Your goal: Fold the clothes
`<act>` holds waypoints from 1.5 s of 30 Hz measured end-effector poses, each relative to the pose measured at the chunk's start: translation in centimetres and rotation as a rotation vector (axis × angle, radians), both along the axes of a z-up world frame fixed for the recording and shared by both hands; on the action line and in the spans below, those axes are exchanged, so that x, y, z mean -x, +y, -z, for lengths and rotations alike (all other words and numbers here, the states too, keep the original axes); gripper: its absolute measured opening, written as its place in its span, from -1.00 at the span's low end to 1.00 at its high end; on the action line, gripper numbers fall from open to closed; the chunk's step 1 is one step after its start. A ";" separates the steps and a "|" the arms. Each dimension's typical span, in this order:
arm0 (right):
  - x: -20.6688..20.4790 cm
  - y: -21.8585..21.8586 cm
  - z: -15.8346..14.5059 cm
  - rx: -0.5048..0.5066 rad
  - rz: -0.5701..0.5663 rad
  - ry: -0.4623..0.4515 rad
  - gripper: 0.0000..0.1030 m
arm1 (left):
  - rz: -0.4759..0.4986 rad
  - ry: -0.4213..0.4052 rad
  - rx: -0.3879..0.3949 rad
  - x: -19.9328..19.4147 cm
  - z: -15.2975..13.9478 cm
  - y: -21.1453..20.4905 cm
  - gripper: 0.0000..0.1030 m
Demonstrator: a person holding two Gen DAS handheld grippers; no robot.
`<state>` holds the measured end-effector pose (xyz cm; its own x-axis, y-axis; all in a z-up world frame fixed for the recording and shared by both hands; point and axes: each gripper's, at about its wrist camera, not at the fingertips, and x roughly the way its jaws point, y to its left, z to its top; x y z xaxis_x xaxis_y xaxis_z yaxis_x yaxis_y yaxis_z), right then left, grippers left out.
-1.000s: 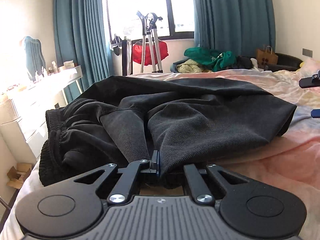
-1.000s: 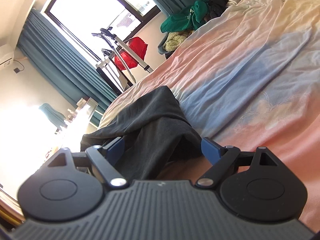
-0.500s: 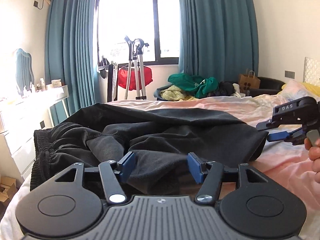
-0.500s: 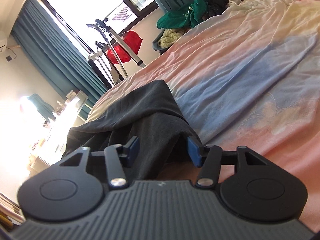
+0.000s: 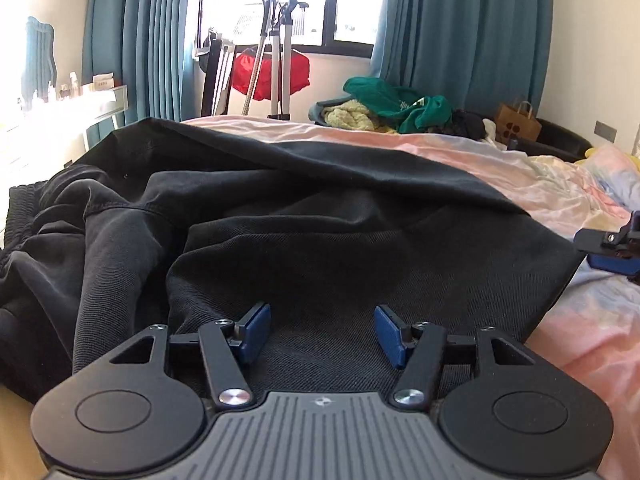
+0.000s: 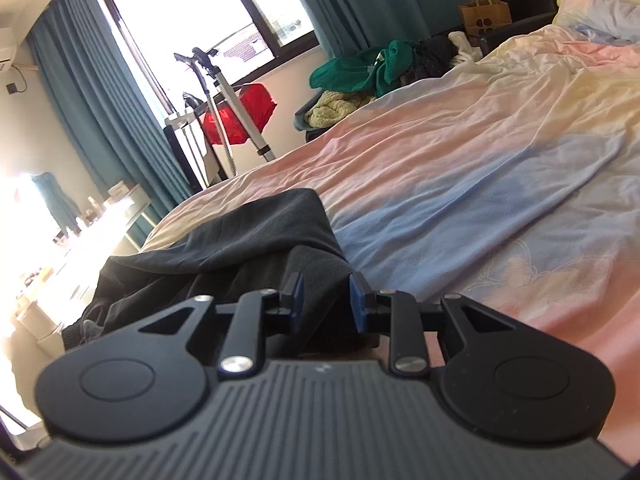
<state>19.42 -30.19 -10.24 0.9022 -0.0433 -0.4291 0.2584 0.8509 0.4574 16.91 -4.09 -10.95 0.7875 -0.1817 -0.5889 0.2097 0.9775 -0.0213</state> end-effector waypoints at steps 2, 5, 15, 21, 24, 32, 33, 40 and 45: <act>0.0 -0.3 -0.3 0.031 0.039 -0.015 -0.42 | 0.013 0.007 -0.023 -0.3 0.6 -0.2 0.16; -0.6 -0.5 -0.4 0.043 0.028 -0.021 -0.40 | 0.012 0.009 -0.004 -0.7 1.0 0.1 0.17; -9.7 5.3 -0.4 0.400 -0.240 0.103 0.41 | 0.029 -0.005 0.043 -1.5 2.0 1.0 0.18; -13.7 4.1 0.6 0.414 -0.150 0.212 0.39 | 0.034 -0.012 0.079 -1.6 2.4 1.2 0.16; -14.1 1.1 0.2 0.223 -0.061 0.182 0.36 | 0.034 -0.009 0.095 -1.7 2.5 1.5 0.16; -17.4 -2.1 2.0 0.046 -0.047 0.369 -0.29 | 0.032 -0.013 0.095 -1.7 2.4 1.6 0.13; -17.7 -2.1 2.8 0.065 -0.045 0.408 -0.29 | 0.033 -0.014 0.094 -1.7 2.4 1.7 0.12; -16.9 -1.3 -1.7 0.120 -0.033 0.276 -0.88 | 0.033 -0.013 0.140 -1.5 2.0 2.3 0.01; -18.6 3.9 -11.4 0.464 -0.137 0.089 -0.88 | 0.021 -0.002 0.205 -1.9 1.5 3.2 -0.02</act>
